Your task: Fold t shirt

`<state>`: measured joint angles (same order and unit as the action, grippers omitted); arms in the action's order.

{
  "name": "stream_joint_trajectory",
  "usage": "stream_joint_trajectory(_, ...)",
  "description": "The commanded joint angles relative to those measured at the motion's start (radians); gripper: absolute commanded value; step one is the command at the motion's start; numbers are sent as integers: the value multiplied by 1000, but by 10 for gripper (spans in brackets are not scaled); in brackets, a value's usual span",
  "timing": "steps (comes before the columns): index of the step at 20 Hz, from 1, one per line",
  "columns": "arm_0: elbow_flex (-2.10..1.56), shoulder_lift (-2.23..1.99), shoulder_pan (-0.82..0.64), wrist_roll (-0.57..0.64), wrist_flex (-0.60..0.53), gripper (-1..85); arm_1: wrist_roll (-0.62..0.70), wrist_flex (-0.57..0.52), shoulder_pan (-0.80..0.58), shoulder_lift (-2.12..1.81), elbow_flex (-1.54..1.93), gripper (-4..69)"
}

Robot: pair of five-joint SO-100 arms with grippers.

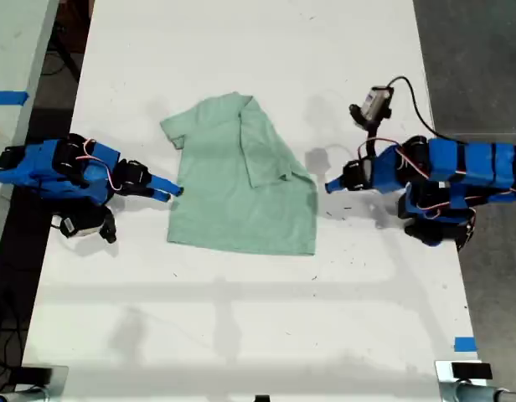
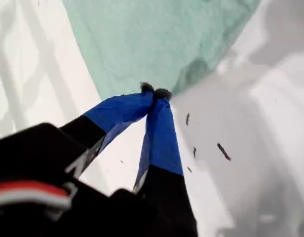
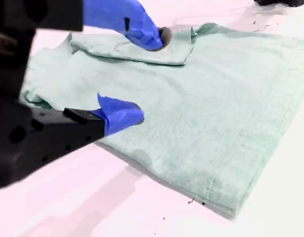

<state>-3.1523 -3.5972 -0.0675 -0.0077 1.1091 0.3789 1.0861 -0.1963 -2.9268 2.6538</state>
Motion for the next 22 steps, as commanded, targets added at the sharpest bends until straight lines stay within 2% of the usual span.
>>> stream_joint_trajectory(1,14,-6,-6,2,2,200,-78,193,11,-588,293,2)
stream_joint_trajectory(3,14,-6,-6,2,2,200,-60,204,23,-577,314,2)
stream_joint_trajectory(5,14,-6,-6,2,2,200,-34,149,11,-577,456,2)
stream_joint_trajectory(7,14,-6,-6,2,2,200,-120,235,-26,-578,436,4)
stream_joint_trajectory(14,14,-6,-6,2,2,200,-175,249,-17,-578,440,3)
stream_joint_trajectory(22,14,-6,-6,2,2,200,-179,250,-17,-578,442,8)
